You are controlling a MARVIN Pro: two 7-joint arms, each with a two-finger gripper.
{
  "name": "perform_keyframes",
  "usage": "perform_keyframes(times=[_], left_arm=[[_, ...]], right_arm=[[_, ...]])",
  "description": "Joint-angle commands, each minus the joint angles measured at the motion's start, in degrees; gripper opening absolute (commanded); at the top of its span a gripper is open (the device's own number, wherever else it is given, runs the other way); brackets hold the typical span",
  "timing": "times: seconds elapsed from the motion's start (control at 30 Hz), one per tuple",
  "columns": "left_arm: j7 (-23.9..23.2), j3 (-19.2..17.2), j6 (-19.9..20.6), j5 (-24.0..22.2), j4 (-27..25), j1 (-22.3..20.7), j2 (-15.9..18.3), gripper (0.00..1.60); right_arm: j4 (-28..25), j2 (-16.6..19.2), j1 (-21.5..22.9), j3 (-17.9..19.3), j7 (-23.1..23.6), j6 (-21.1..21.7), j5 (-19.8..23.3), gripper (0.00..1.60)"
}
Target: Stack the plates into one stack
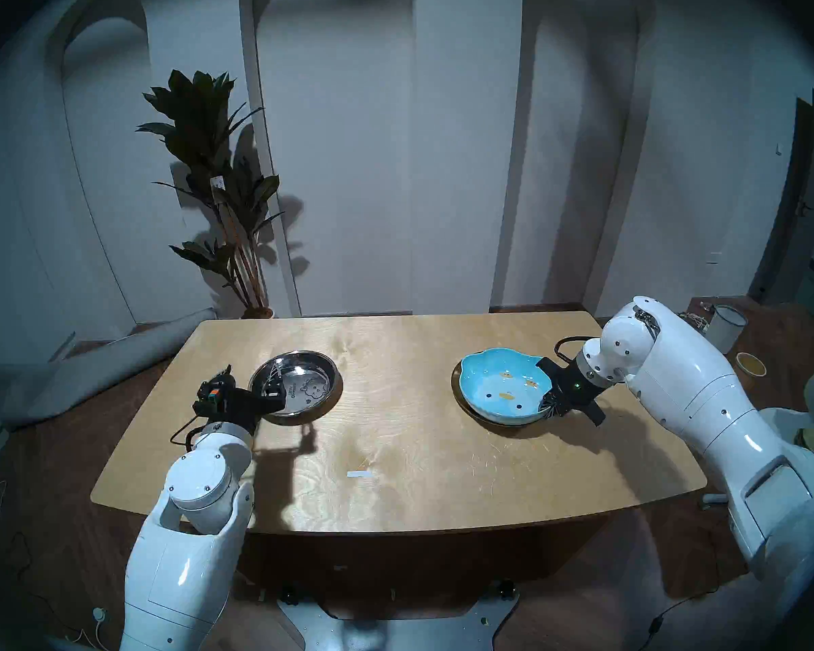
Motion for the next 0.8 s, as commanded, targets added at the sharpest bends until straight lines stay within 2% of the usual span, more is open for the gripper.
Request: perform_keyframes(times=[0.0,0.5,0.77], left_arm=[[0.0,-0.04,-0.53,0.05,-1.23,-0.67,0.05,1.6],[0.24,0.13,-0.58,-0.18,-1.25,-0.67,0.31,1.6],[0.36,0.22,-0.59,-0.29,-1.25,-0.67,0.44,1.6]], right_arm=[[-0.33,1.76,2.95,-0.82,-5.9,-0.78,0.9,0.0],[1.04,2.77,4.08,-4.5,-3.98,-2.02,0.12,0.0],[3.48,1.13,5.35,-5.98,-0.07,-1.83,-4.05,0.0]])
